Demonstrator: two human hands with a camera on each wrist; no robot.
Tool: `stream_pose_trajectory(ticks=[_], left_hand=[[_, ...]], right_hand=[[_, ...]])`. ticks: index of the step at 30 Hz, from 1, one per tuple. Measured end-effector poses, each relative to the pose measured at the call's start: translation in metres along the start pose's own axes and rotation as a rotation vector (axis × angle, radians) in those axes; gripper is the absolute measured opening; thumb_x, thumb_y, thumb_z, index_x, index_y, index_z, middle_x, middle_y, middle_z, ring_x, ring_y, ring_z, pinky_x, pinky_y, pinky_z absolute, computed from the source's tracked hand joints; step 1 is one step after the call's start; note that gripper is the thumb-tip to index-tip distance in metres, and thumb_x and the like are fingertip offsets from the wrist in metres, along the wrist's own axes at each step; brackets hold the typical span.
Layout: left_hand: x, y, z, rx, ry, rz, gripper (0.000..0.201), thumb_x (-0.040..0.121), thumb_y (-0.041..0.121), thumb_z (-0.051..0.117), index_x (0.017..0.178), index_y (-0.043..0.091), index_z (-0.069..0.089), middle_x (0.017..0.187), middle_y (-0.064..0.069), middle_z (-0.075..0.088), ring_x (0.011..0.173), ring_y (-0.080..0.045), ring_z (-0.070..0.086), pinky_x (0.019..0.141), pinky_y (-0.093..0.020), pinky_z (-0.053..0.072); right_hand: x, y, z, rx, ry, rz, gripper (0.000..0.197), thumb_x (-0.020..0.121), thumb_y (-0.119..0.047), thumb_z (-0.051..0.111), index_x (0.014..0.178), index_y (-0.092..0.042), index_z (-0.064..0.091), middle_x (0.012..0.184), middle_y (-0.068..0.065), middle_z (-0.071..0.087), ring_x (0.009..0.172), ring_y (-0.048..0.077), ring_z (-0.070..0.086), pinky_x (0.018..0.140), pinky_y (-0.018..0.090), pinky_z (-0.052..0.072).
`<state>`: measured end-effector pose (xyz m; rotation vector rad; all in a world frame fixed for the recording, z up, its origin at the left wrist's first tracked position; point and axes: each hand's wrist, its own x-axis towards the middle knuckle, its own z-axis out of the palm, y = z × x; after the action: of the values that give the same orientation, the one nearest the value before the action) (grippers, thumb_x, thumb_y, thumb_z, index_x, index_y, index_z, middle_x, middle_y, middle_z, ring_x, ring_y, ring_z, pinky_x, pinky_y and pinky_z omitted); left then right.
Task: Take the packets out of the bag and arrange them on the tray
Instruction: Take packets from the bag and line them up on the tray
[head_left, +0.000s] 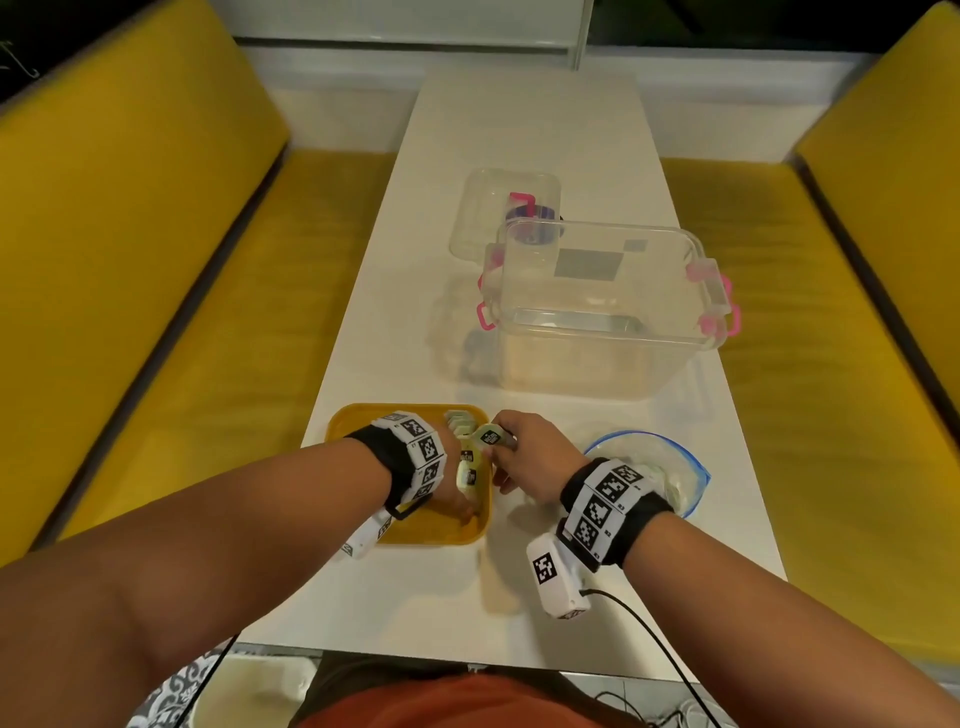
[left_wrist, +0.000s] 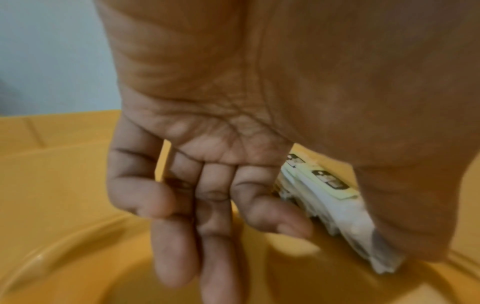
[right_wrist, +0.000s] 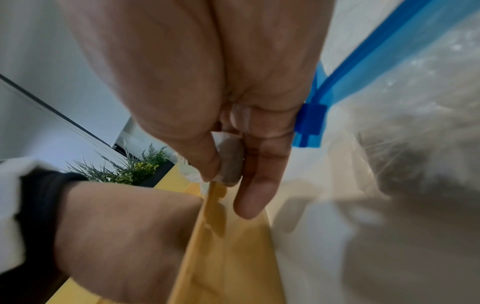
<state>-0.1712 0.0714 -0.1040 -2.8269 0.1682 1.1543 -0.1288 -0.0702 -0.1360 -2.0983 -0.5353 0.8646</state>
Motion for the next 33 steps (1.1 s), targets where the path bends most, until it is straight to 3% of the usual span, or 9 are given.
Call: stream_pose_trajectory(ticks=[5,8,12,16,19,22,25,27,33], left_hand=[[0.054,-0.015,0.029,-0.079,0.012,-0.005,0.069,0.045,0.099,0.042,0.099,0.056,0.047,0.083,0.015,0.063,0.072,-0.017,0.063,0.071,-0.039,0.055],[0.052,-0.021,0.022,-0.131,-0.003,-0.052,0.081,0.037,0.103,0.044,0.097,0.049,0.05,0.09,0.014,0.065,0.078,-0.015,0.062,0.076,-0.038,0.054],[-0.008,-0.017,-0.023,-0.249,0.078,-0.098,0.056,0.063,0.08,0.063,0.072,0.025,0.057,0.07,0.004,0.059,0.072,-0.017,0.059,0.07,-0.032,0.049],[-0.024,-0.021,-0.037,-0.466,0.362,-0.017,0.039,0.075,0.054,0.073,0.095,0.021,0.067,0.088,0.006,0.067,0.082,-0.012,0.061,0.072,-0.024,0.047],[-0.033,-0.018,-0.045,-0.444,0.505,0.016,0.022,0.084,0.036,0.071,0.097,0.019,0.071,0.084,0.006,0.067,0.082,-0.014,0.062,0.068,-0.021,0.04],[-0.041,-0.015,-0.049,-0.4,0.559,-0.005,0.021,0.085,0.034,0.07,0.099,0.018,0.073,0.084,0.005,0.068,0.078,-0.011,0.058,0.071,-0.022,0.04],[-0.048,-0.012,-0.048,-0.386,0.551,-0.034,0.02,0.087,0.031,0.068,0.103,0.019,0.073,0.094,0.002,0.072,0.085,-0.013,0.061,0.078,-0.025,0.046],[-0.052,-0.012,-0.045,-0.369,0.547,-0.072,0.02,0.088,0.031,0.067,0.105,0.022,0.073,0.098,0.002,0.072,0.091,-0.016,0.062,0.082,-0.028,0.048],[-0.058,-0.007,-0.024,-0.188,0.379,-0.186,0.008,0.083,0.035,0.069,0.085,0.027,0.068,0.087,0.005,0.068,0.082,-0.018,0.063,0.066,-0.027,0.043]], right_hand=[[-0.003,-0.001,-0.001,-0.05,0.013,-0.029,0.006,0.097,-0.012,0.053,0.092,-0.01,0.057,0.074,0.008,0.065,0.067,0.029,0.07,0.064,0.042,0.061],[-0.003,0.001,-0.006,-0.04,0.044,-0.03,0.011,0.097,-0.016,0.053,0.093,-0.007,0.057,0.072,0.011,0.066,0.061,0.024,0.067,0.065,0.043,0.06],[-0.004,0.002,-0.012,0.0,0.087,-0.079,0.013,0.098,-0.015,0.049,0.09,-0.009,0.058,0.071,0.012,0.067,0.061,0.024,0.066,0.066,0.042,0.059],[-0.011,-0.005,-0.013,0.032,0.075,-0.166,0.017,0.098,-0.024,0.055,0.085,-0.013,0.06,0.067,0.001,0.066,0.057,0.011,0.063,0.053,0.022,0.047],[-0.013,-0.008,-0.013,0.055,0.067,-0.182,0.019,0.097,-0.024,0.057,0.091,-0.007,0.064,0.069,0.005,0.069,0.051,0.005,0.059,0.052,0.019,0.045],[-0.016,-0.007,-0.012,0.005,0.071,-0.184,0.018,0.097,-0.028,0.058,0.085,-0.016,0.064,0.069,0.004,0.071,0.048,0.001,0.057,0.053,0.013,0.041],[-0.016,-0.008,-0.011,-0.093,0.071,-0.21,0.017,0.097,-0.031,0.058,0.088,-0.017,0.063,0.071,-0.002,0.067,0.06,0.008,0.06,0.063,0.019,0.045],[-0.015,-0.006,-0.01,-0.125,0.098,-0.216,0.016,0.094,-0.031,0.063,0.102,-0.017,0.061,0.086,-0.005,0.067,0.071,0.012,0.06,0.073,0.028,0.048],[-0.011,0.001,-0.003,-0.098,0.109,-0.108,0.034,0.09,-0.02,0.064,0.12,-0.016,0.046,0.094,0.001,0.065,0.073,0.021,0.063,0.079,0.043,0.055]])
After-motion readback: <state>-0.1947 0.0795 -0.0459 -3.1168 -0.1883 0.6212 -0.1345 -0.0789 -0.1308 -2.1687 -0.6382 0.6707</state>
